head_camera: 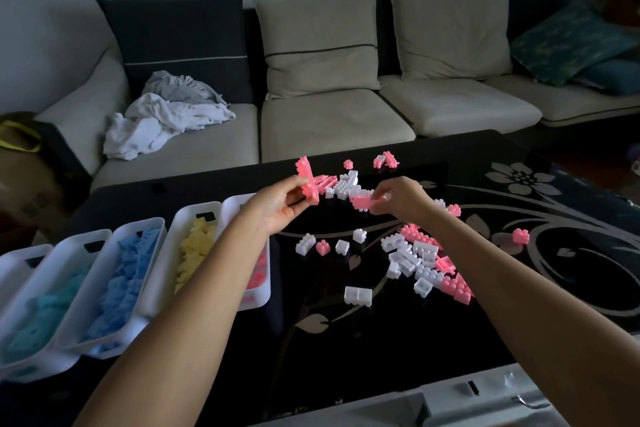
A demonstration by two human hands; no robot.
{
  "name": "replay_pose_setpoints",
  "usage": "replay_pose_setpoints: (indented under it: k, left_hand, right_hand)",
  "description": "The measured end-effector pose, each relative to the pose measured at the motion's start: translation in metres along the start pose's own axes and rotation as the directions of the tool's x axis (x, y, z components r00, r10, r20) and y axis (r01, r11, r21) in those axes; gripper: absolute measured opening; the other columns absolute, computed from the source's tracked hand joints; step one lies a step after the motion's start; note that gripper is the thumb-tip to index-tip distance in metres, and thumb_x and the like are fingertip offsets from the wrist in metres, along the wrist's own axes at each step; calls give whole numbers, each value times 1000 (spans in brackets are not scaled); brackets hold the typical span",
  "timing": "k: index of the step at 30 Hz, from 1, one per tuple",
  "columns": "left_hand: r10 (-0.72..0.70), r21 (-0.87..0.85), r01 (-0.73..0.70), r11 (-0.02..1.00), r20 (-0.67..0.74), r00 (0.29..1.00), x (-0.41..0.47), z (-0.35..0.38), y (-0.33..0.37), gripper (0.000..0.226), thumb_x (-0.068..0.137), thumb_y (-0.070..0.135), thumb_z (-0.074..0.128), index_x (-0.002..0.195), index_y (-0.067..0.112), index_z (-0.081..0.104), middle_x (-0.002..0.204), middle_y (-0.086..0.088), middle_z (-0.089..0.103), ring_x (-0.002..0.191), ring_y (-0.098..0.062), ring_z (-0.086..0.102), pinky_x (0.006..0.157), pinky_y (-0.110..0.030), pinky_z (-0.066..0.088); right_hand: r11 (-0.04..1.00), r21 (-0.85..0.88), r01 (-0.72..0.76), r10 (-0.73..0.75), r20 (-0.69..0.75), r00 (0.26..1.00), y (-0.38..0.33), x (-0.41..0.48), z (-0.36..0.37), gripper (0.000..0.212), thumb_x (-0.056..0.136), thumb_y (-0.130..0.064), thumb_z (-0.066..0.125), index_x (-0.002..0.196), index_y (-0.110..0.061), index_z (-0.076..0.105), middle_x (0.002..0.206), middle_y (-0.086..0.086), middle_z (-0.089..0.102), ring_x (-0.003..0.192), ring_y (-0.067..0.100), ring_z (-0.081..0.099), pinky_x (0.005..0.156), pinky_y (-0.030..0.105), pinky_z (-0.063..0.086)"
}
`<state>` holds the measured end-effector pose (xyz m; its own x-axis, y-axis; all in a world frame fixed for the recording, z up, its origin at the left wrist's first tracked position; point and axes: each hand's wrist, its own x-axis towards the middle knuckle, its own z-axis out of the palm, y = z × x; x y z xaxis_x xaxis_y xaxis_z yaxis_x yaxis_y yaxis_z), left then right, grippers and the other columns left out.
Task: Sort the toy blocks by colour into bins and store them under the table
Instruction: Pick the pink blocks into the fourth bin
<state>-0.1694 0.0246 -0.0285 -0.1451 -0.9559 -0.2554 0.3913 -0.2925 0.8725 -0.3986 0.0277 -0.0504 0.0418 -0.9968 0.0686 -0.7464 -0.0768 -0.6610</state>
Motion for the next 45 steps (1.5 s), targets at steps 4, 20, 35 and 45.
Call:
replay_pose_setpoints:
  k: [4, 20, 35, 45]
  left_hand:
    - [18, -22, -19, 1000, -9, 1000, -12, -19, 12, 7, 87, -1, 57, 82, 2, 61, 64, -7, 64, 65, -14, 63, 67, -29, 60]
    - [-16, -14, 16, 1000, 5, 1000, -28, -38, 13, 4, 88, 0, 57, 89, -1, 60, 77, -12, 62, 71, -17, 64, 60, -28, 59]
    - [82, 426, -69, 902, -12, 997, -64, -74, 37, 9, 86, -4, 58, 92, -5, 65, 83, -15, 63, 74, -18, 62, 68, -24, 58]
    - [35, 405, 7, 914, -95, 995, -66, -88, 32, 6, 86, -1, 58, 89, -5, 62, 74, -16, 66, 65, -19, 66, 69, -30, 59]
  right_hand:
    - [997, 2, 78, -77, 109, 991, -14, 5, 7, 13, 85, -21, 68, 91, -11, 64, 84, -4, 60, 77, 11, 56, 57, 15, 37]
    - [41, 801, -597, 191, 580, 792, -13, 7, 17, 18, 89, -29, 59, 101, -15, 56, 89, 10, 59, 69, 14, 51, 64, 25, 44]
    - [957, 283, -60, 72, -30, 997, -32, 10, 33, 8, 76, -38, 72, 69, -39, 74, 87, -14, 71, 111, 21, 57, 108, 43, 35]
    - [189, 842, -505, 193, 472, 860, -84, -1, 38, 21, 93, -12, 51, 108, 2, 53, 82, 9, 54, 59, 10, 44, 48, 21, 43]
